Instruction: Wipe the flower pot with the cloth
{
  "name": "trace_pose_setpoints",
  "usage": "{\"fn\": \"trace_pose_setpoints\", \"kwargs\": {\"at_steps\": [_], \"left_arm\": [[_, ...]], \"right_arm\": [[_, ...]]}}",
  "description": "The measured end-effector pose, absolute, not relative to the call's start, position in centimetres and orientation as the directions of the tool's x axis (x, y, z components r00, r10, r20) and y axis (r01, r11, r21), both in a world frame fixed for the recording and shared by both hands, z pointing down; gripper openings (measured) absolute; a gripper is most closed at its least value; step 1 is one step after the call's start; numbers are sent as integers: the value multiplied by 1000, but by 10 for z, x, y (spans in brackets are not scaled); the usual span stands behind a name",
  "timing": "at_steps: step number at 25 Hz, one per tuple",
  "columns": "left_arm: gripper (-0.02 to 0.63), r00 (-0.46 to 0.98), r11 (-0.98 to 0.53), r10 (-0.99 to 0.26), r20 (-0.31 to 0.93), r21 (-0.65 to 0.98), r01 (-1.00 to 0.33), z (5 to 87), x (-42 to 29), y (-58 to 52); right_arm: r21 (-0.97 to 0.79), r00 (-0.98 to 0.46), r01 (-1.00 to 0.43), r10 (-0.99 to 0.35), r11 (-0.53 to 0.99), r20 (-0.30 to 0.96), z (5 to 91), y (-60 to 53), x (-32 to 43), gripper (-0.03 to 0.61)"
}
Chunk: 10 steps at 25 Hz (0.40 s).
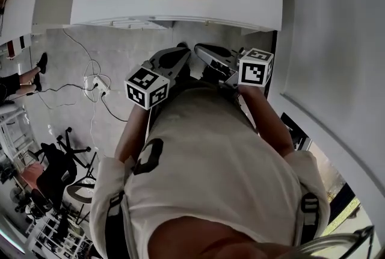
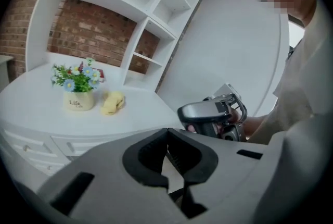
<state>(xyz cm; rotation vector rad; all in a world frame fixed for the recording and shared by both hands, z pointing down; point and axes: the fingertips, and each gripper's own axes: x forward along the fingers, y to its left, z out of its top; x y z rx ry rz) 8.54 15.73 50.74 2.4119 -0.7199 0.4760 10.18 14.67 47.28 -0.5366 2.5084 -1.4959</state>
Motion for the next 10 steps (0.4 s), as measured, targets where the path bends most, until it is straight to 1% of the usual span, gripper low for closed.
{"fn": "trace_pose_setpoints", "kwargs": {"at_steps": [5,10], "left_arm": [[20,687,-569,-467,557,406,-715,522,13,170],[20,638,-548,-503,583,356,-757,523,-23,176]], "right_arm": [[-833,-936,-242,-346,498,66,473,165,92,9],[-846,-928,-246,-368,474,64,474,170,78,9]]}}
